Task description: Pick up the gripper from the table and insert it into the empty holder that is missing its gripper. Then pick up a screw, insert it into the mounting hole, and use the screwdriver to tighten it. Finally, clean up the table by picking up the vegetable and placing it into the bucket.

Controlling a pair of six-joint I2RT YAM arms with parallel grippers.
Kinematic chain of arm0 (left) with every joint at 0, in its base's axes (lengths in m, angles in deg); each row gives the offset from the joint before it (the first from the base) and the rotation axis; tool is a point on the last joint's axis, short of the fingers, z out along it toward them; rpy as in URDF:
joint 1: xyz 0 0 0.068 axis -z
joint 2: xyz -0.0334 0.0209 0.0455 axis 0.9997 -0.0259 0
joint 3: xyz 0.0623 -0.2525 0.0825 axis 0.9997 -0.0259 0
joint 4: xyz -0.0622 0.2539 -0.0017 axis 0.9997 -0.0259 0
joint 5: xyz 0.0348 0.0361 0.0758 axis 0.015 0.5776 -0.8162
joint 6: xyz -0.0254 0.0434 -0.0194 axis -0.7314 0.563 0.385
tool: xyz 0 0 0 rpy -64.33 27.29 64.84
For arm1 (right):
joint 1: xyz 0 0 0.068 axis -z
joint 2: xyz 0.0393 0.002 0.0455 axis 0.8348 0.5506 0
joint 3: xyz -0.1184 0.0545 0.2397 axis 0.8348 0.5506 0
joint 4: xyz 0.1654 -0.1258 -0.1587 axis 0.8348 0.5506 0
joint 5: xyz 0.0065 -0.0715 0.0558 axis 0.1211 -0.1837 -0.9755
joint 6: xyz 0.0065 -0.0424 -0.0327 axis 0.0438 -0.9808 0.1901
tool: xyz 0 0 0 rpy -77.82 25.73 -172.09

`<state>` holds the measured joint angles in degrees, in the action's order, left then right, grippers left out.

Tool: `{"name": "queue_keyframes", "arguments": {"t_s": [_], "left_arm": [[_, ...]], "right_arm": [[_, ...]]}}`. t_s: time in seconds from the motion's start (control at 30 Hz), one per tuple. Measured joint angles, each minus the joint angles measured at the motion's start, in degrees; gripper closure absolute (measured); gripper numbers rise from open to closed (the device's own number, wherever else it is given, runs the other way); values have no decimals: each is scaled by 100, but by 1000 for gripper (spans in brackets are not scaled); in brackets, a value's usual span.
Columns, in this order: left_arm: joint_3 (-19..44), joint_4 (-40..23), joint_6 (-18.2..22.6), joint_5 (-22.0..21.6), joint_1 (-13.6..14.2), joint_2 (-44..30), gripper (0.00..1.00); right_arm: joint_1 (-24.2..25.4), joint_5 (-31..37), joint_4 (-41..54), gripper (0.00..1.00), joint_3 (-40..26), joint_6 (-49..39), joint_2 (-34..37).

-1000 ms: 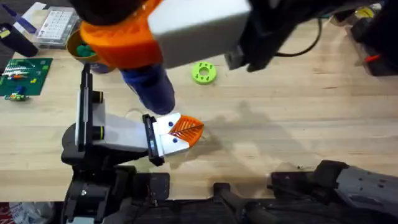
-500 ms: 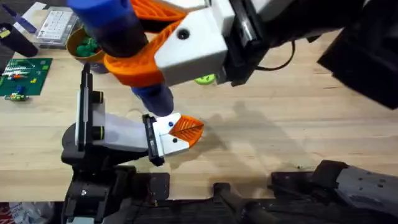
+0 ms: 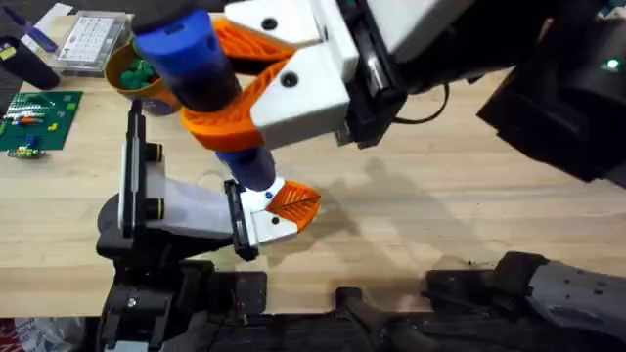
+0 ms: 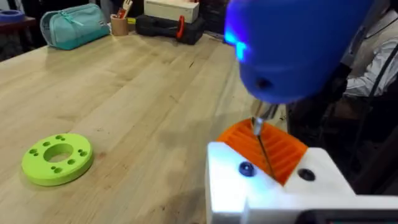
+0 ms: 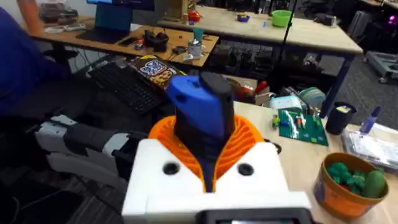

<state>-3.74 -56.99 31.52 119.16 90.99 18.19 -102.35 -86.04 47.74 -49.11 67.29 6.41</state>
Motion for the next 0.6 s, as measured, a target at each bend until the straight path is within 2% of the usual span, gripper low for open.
{"name": "queue_keyframes", "arguments": {"t_s": [0.6], "left_arm": [[0, 1, 0, 0, 0, 0, 992]], "right_arm": [[0, -3, -135, 951, 138, 36, 92]]}}
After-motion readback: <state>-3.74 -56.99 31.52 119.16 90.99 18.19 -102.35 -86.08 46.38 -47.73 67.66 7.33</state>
